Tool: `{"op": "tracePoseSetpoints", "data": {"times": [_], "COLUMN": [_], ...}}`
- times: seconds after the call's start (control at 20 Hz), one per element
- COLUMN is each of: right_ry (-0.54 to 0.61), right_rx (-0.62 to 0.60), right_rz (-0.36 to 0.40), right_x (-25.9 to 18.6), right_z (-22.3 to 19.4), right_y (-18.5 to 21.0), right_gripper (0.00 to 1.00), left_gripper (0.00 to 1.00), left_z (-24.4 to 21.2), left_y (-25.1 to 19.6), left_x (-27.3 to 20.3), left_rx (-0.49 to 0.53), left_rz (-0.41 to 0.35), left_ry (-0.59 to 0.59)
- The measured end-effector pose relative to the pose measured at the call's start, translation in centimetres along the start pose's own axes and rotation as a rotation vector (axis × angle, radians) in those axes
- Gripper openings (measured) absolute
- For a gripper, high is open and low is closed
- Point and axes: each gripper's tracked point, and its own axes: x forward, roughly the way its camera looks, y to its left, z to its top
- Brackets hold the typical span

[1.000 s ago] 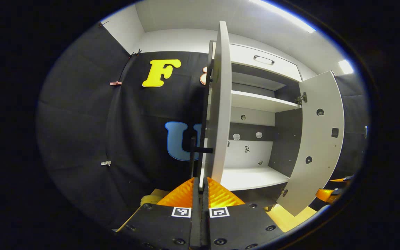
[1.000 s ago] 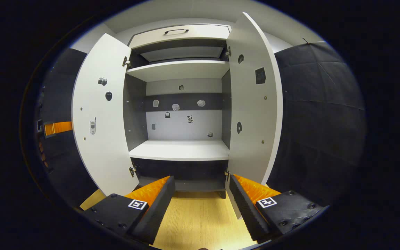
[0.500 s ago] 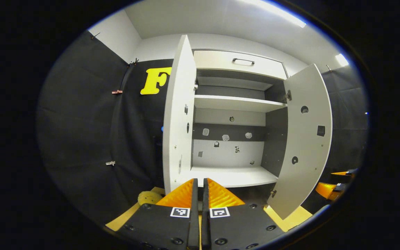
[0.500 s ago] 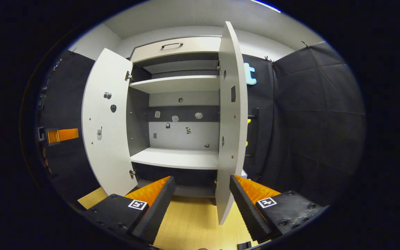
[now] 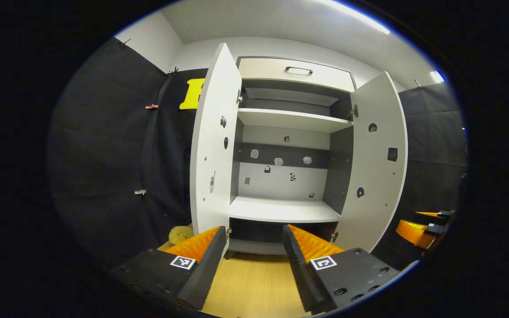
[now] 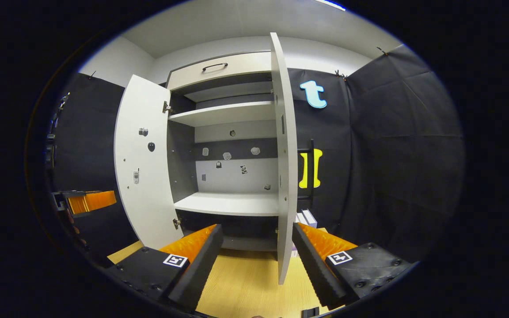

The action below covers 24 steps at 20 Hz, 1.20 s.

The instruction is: Open the right door of the double-door shoe cabinet with the right hand, and open the left door with the left hand.

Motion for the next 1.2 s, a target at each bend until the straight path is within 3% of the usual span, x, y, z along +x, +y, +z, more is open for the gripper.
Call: {"op": "tracePoseSetpoints", "data": {"times": [0.15,0.5,0.8,1.2], "right_ry": [0.023,0.046,0.023,0.01], "right_rx": [0.008,0.014,0.025,0.002], "right_rz": [-0.032,-0.089,-0.081,-0.082], "right_x": [-0.2,-0.2,1.2,1.7], "right_z": [-1.1,-3.0,-2.5,-3.1], "right_y": [0.1,0.8,3.0,4.4], "right_gripper": [0.99,0.99,0.98,0.98], "left_gripper": [0.94,0.95,0.95,0.95], "left_z": [-0.2,-1.7,-2.1,-3.2], "left_y": [0.4,2.3,3.5,4.4], "left_x": [0.3,0.8,1.5,2.1], "left_rx": [0.006,0.02,0.036,-0.03], "left_rz": [-0.007,-0.033,-0.042,-0.04], "left_ry": [-0.015,-0.027,-0.038,-0.041]}}
